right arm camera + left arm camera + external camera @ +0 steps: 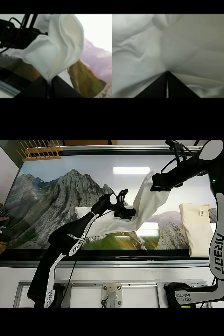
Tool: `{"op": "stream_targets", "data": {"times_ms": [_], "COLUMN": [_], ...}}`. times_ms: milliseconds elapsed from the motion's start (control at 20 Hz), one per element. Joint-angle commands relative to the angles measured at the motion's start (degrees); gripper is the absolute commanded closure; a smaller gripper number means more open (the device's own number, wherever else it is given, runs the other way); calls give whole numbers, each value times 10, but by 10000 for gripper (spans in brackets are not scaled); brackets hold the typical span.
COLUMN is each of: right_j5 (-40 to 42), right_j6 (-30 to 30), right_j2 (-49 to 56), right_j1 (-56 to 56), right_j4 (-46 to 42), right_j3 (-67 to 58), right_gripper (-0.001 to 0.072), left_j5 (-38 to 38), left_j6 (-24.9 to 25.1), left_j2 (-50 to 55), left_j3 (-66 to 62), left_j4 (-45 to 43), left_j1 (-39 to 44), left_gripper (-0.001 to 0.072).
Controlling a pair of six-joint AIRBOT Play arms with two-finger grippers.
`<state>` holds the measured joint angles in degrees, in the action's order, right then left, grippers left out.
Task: Fold the clothes and pants, and hang the long-sleeved shirts on hangers.
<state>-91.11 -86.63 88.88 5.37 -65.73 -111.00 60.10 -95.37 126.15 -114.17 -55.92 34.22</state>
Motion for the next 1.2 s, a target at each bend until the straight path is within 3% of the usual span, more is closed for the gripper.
{"op": "stream_targets", "data": {"times_ms": [0,450,850,1050,1100,1150], "right_j5": [13,108,280,369,389,406], "right_j6": [-18,-82,-124,-114,-100,-83], "right_j2": [0,42,179,253,266,278], "right_j1": [31,153,288,342,352,362], "right_j4": [0,43,96,132,149,171], "right_j3": [-3,-3,-3,-3,-3,-3], "right_gripper": [697,697,696,683,591,361], "left_j5": [2,60,132,158,162,163], "left_j6": [0,17,50,52,52,52], "left_j2": [-17,-128,-217,-245,-250,-254], "left_j3": [-2,-2,-2,-2,-2,-2], "left_j4": [0,-1,-1,0,0,0], "left_j1": [-18,-198,-344,-393,-400,-404], "left_gripper": [703,703,702,703,703,703]}}
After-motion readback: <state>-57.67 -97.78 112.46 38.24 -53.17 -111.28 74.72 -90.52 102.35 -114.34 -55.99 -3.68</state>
